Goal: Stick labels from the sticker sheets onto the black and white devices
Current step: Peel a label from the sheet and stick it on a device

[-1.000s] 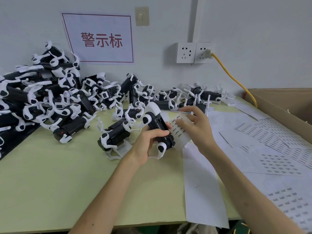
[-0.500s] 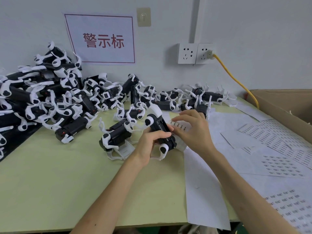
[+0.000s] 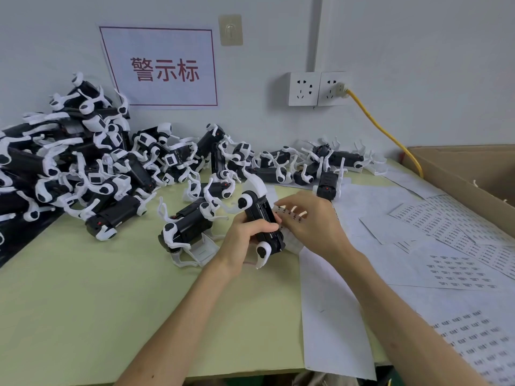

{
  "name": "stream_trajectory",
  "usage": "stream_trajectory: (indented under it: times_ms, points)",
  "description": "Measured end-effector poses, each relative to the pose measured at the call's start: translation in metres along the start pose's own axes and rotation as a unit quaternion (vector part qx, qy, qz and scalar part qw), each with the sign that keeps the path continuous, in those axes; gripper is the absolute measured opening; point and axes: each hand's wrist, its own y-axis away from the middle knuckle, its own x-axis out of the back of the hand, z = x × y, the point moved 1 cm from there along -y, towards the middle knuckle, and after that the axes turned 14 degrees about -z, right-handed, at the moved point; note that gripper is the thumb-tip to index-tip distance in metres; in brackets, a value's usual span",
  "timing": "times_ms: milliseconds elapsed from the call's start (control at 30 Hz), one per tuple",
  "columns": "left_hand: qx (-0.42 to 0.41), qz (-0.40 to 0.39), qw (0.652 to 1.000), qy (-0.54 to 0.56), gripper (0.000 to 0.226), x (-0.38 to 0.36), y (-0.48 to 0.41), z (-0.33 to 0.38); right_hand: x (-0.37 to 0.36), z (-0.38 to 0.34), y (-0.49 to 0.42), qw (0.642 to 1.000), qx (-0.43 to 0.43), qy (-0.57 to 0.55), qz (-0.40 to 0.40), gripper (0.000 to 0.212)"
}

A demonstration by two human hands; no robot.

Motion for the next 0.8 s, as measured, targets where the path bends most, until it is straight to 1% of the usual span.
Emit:
stream_trajectory:
  times_ms: [67,133,233,333,500,800]
  points:
    - [-0.013,-0.005,1.000,-0.006,0.023,-0.0009,-0.0003,0.0002,0.0016,0.0026,-0.0003,1.000,-0.001,0.002,-0.012,0.009]
    - [-0.014,-0.010,1.000,-0.011,0.030,-0.0013,-0.0008,0.0000,0.0018,0.0029,0.0004,1.000,0.011,0.009,-0.008,0.009]
    - [-0.019,-0.010,1.000,-0.010,0.029,-0.0003,-0.0015,-0.0005,0.0009,0.0007,0.0013,0.999,0.029,0.010,0.010,0.008]
    - [-0.026,-0.010,0.999,-0.018,0.028,0.0003,-0.0019,-0.0002,0.0012,-0.0008,0.0014,0.999,0.034,-0.005,0.012,0.007]
    - [-0.032,-0.015,0.999,-0.013,0.031,-0.0007,-0.0016,-0.0003,0.0021,-0.0007,0.0009,0.999,0.023,-0.036,0.008,0.007]
    - [-0.018,-0.013,0.999,-0.036,0.031,-0.0025,-0.0019,-0.0018,0.0014,0.0027,0.0004,0.999,-0.019,-0.041,0.013,0.011]
